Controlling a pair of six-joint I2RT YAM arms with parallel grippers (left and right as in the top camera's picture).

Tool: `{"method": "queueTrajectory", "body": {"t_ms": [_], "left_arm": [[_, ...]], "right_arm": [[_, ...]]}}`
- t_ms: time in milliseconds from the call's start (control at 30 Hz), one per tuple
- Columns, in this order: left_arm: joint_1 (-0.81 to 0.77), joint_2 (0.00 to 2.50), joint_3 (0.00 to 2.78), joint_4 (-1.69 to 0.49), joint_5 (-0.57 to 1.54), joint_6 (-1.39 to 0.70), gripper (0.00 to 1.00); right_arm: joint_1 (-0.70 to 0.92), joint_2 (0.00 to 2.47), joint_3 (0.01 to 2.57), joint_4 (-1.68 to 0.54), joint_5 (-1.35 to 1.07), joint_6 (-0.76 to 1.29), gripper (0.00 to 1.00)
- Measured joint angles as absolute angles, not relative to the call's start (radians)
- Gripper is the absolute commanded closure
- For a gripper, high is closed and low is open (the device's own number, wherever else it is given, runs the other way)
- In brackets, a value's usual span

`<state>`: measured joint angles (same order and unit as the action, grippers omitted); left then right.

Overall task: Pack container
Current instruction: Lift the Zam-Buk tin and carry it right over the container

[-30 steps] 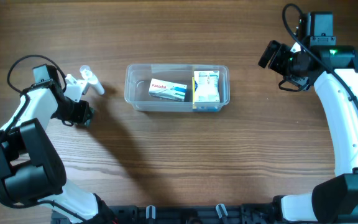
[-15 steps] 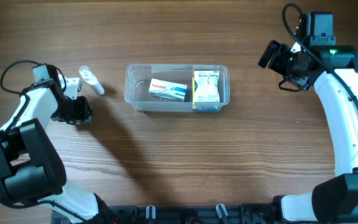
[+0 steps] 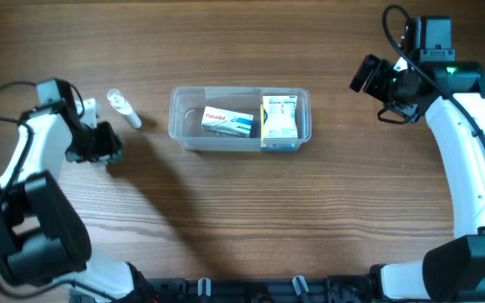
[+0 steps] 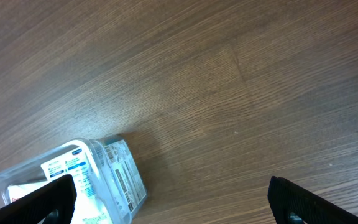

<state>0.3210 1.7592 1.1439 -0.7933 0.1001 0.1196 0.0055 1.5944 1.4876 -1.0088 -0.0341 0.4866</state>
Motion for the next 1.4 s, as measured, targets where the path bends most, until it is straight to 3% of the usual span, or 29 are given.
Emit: {"method": "queueTrajectory", "body": {"t_ms": [233,633,1000,1400], "left_arm": [[0.321,1.593,1.245,-0.849,0.158,0.067,0.85],[0.299,1.335,1.25,-0.853,0.499,0.057,0.88],[0.002,1.277,1.25,-0.765,0.545,0.049,0.9],[-0.291,1.414,1.251,-0.688,0.312,0.035,0.9]], "right_arm": [[0.006,1.594,1.488,-1.009,-0.034,0.487,0.0],[0.006,1.594,1.488,-1.009,-0.034,0.487,0.0],[0.006,1.594,1.488,-1.009,-0.034,0.487,0.0],[0.006,1.594,1.488,-1.009,-0.034,0.487,0.0]]}}
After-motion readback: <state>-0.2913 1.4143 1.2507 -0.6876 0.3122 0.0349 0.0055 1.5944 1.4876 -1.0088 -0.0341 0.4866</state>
